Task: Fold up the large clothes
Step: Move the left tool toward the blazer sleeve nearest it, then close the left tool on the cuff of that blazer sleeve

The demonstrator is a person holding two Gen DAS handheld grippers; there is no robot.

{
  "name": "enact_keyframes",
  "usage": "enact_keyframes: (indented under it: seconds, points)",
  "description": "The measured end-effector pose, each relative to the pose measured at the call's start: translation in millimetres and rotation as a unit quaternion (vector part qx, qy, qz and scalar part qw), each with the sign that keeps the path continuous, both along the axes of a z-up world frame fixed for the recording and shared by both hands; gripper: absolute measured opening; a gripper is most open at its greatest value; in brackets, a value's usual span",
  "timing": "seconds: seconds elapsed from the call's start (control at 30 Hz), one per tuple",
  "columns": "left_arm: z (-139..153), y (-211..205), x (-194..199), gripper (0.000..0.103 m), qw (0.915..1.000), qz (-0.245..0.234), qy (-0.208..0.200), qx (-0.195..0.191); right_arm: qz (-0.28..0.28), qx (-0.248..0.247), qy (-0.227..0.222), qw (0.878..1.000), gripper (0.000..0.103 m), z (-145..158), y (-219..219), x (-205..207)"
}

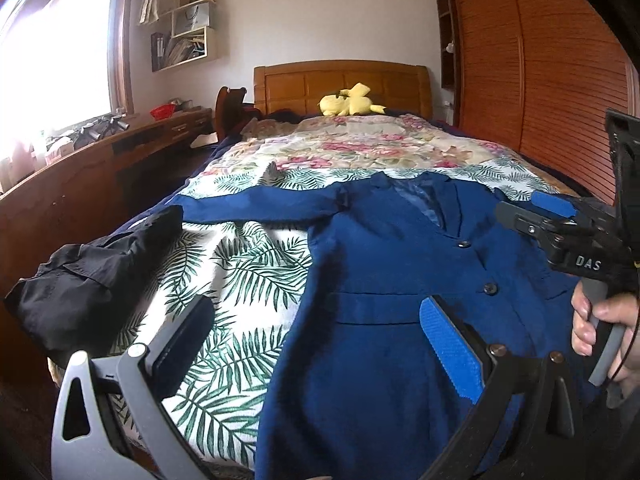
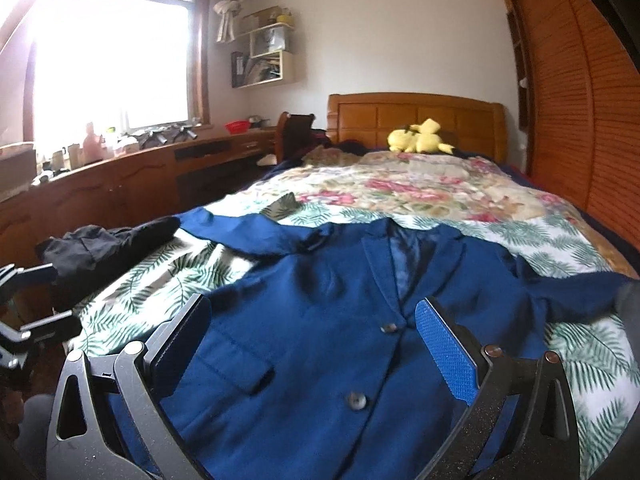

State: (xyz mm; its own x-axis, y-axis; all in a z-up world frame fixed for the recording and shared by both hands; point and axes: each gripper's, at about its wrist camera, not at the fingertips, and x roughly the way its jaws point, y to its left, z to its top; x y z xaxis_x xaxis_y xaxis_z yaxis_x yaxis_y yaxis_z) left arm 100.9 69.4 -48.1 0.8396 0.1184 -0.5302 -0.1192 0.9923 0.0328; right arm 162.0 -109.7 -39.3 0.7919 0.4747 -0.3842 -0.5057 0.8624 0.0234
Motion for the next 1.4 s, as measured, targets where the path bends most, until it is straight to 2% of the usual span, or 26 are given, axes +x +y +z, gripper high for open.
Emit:
enact_keyframes:
  seconds: [0.2, 0.37, 0.53, 0.7, 0.93, 1.1, 1.23, 1.4]
  points:
    - [-6, 14, 22, 0.103, 1.0000, 0.003, 0.002, -0.004, 0.014, -0.010, 0.001, 1.000, 0.103, -8, 19, 30]
    - [-16, 40, 56, 0.103, 0.9988, -0.013, 0.036, -0.030, 0.008, -0.013, 0.005, 1.000, 0.103, -22, 28, 59]
    - [-25, 60, 93, 0.103, 0.9980, -0.020, 0.050, -0.033, 0.001, -0.027, 0.012, 1.000, 0.103, -30, 28, 82]
    - [-35, 74, 132, 0.103, 0.9979, -0.029, 0.052, -0.026, -0.005, -0.045, 0.014, 0.999, 0.103, -40, 33, 98]
    - [-53, 99, 187, 0.103, 0.9972, -0.019, 0.070, -0.022, -0.002, -0.042, 0.062, 0.997, 0.103, -66, 32, 121]
    - [-64, 111, 225, 0.103, 0.9955, -0.014, 0.094, 0.007, 0.000, -0.039, 0.072, 0.997, 0.103, -71, 32, 123]
    - [-70, 127, 250, 0.103, 0.9941, -0.014, 0.106, -0.020, 0.001, -0.035, 0.079, 0.996, 0.103, -74, 30, 125]
    - [-76, 155, 273, 0.102, 0.9903, 0.005, 0.114, -0.079, 0.002, -0.033, 0.085, 0.996, 0.103, -76, 29, 126]
